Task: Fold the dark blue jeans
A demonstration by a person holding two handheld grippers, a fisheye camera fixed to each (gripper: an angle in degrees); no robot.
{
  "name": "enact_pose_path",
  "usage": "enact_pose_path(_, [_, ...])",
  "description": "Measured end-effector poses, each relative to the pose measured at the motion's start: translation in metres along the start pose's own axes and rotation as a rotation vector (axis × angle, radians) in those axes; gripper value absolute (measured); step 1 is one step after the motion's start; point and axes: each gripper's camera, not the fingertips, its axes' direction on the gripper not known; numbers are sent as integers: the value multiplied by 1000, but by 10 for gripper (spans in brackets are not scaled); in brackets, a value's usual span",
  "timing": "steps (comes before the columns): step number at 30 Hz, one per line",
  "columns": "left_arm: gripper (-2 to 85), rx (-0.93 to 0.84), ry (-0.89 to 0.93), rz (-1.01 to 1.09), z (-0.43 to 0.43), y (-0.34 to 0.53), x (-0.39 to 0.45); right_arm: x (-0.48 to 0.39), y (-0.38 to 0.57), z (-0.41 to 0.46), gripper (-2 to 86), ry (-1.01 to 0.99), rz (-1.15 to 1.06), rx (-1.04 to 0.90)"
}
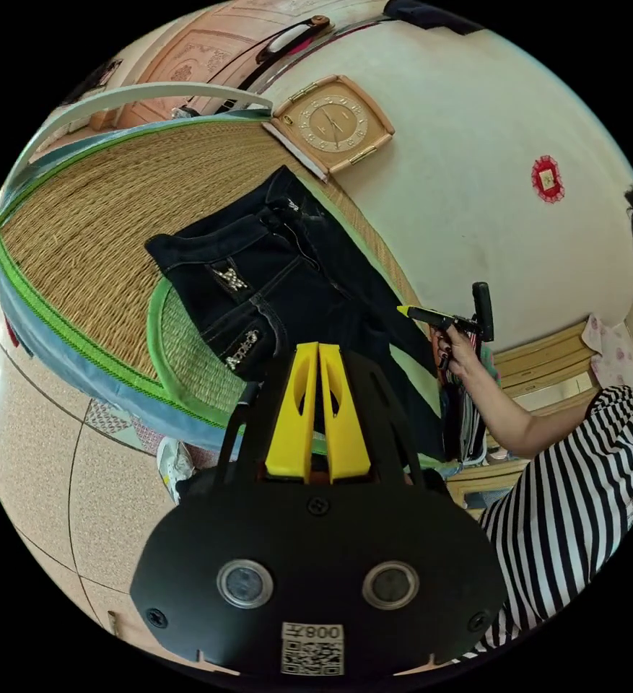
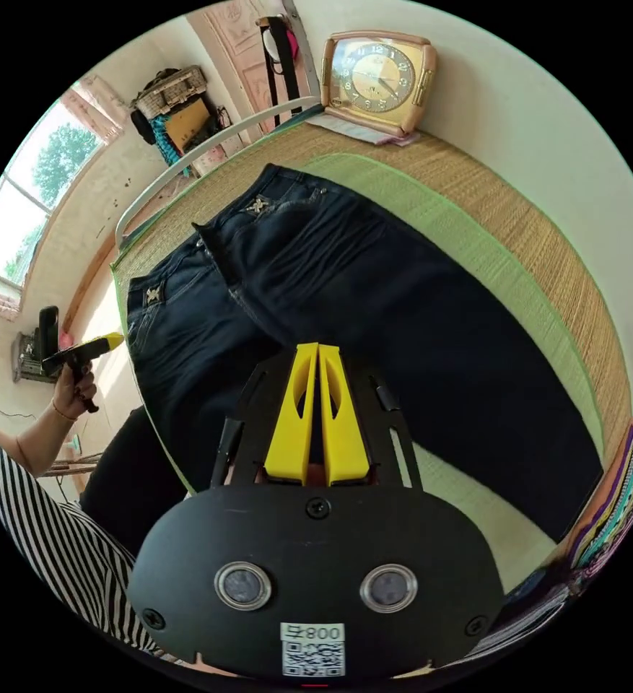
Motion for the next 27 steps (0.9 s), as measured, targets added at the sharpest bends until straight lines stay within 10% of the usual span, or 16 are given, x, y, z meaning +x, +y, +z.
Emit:
enact_pose_path(12, [1,-394,-154,248,241,-107,107,53,124,6,1,105,240,-1])
enact_pose_path(27, [0,-433,-198,334,351,-89,192,130,330,-80,2,212,553,80])
